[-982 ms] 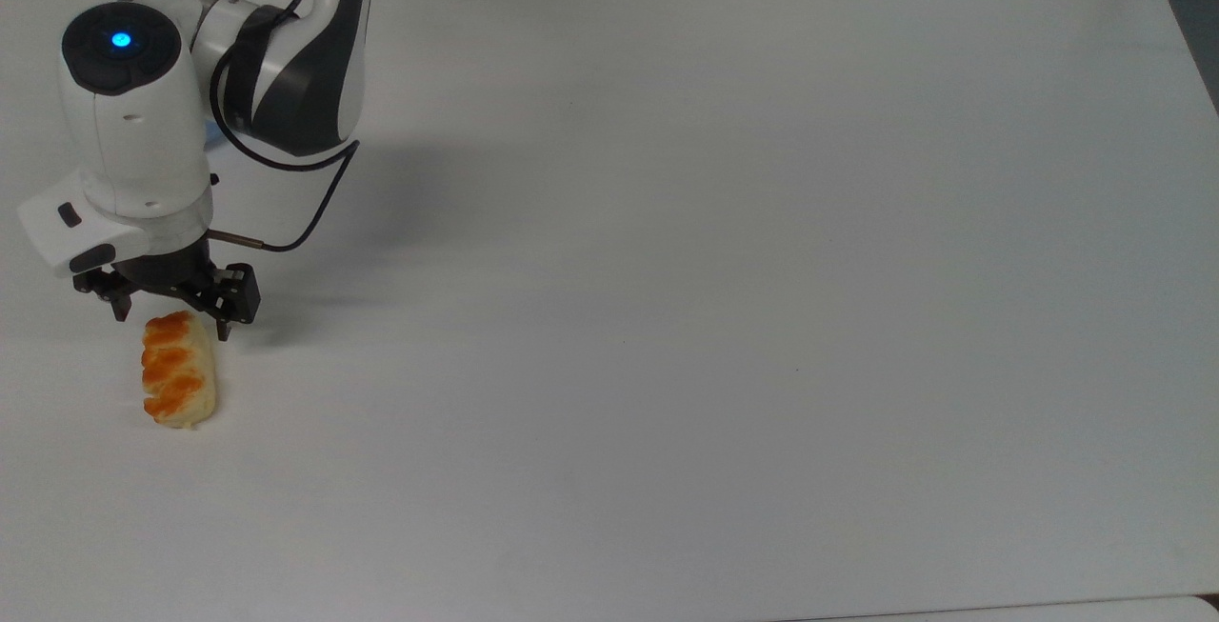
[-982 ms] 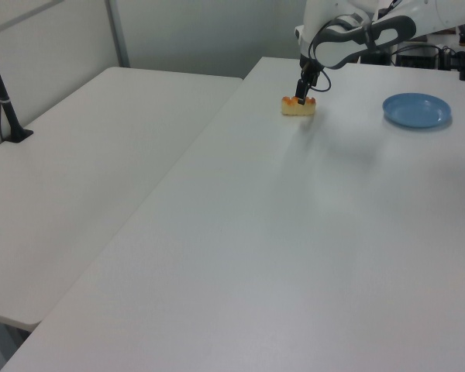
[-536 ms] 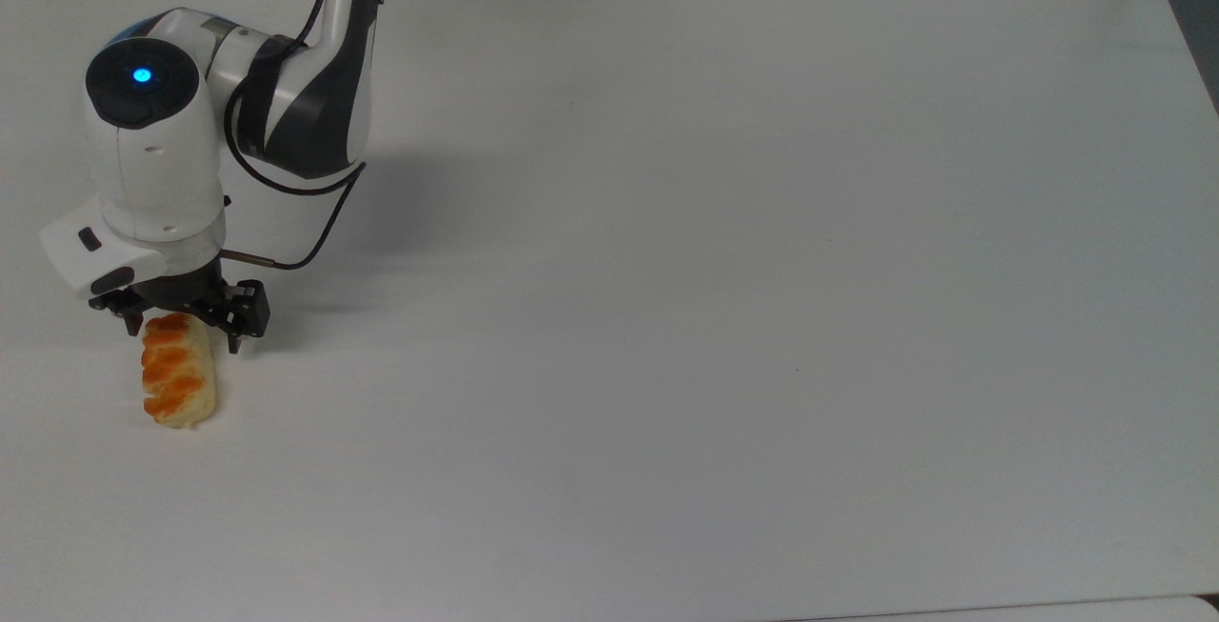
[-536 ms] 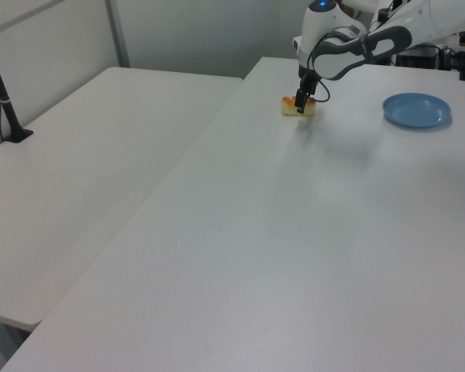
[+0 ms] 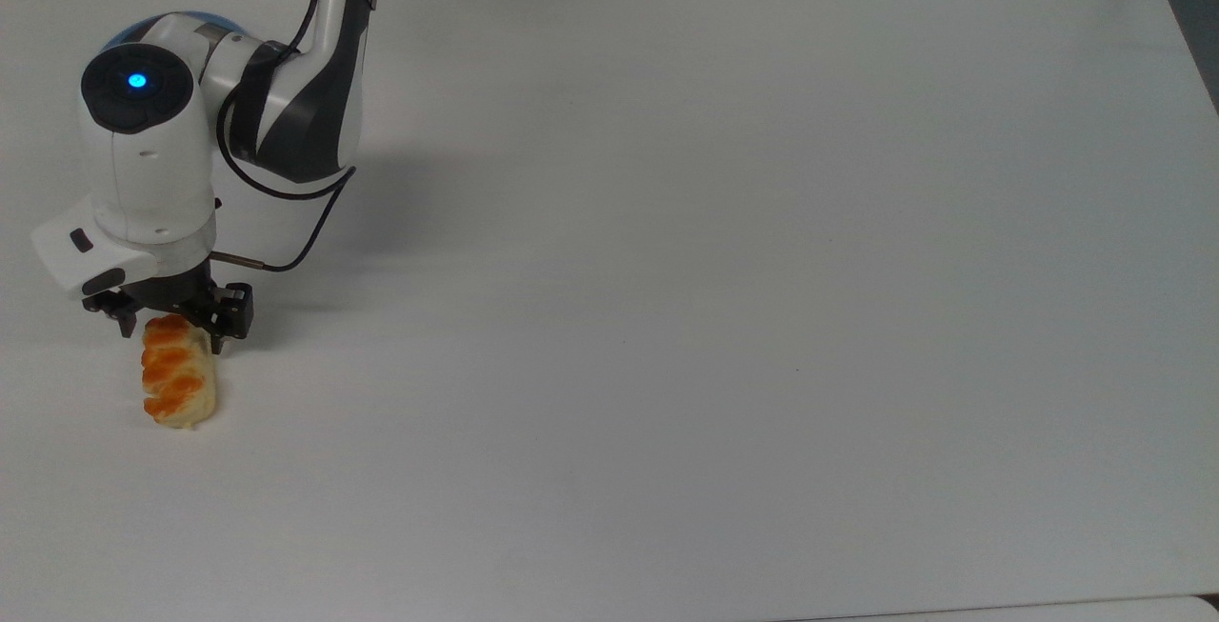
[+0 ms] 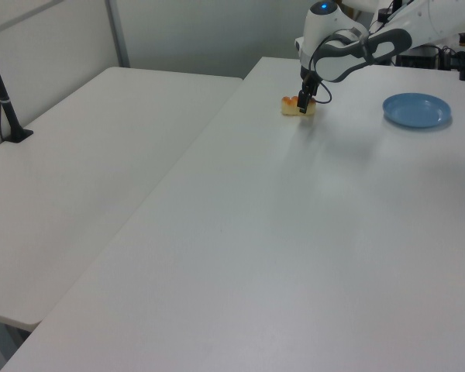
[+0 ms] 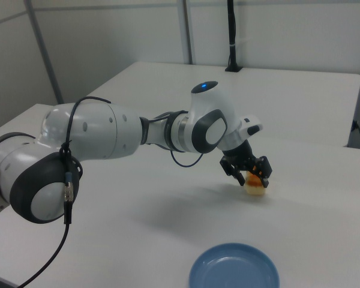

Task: Put the bread on a plate
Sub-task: 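Close the gripper around the bread roll, then lift the bread roll and carry it over the blue plate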

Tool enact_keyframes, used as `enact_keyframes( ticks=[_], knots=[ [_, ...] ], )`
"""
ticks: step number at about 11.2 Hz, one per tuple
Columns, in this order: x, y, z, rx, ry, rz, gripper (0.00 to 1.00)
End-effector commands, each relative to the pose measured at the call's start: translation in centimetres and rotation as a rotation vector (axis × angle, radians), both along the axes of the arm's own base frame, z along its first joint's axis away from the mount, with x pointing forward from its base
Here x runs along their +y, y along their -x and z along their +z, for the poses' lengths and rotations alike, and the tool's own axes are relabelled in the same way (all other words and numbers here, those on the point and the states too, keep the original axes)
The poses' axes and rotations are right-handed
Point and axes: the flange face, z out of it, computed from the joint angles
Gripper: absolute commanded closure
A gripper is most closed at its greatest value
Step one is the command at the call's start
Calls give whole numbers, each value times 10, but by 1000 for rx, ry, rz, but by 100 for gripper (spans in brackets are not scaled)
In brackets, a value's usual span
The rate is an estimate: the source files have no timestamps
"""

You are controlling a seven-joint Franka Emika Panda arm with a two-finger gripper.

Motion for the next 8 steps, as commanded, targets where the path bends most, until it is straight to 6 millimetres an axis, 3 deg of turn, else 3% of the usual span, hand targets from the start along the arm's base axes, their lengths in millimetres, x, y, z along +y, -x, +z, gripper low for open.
enact_keyframes(
  ticks=[1,2,5,8],
  knots=[
    [-2,-4,-2,-20,28,-13,37],
    [-2,-4,-3,-20,27,-18,47],
    [1,-4,9,-31,26,-19,60],
    [10,3,41,-51,27,-8,62]
  ],
)
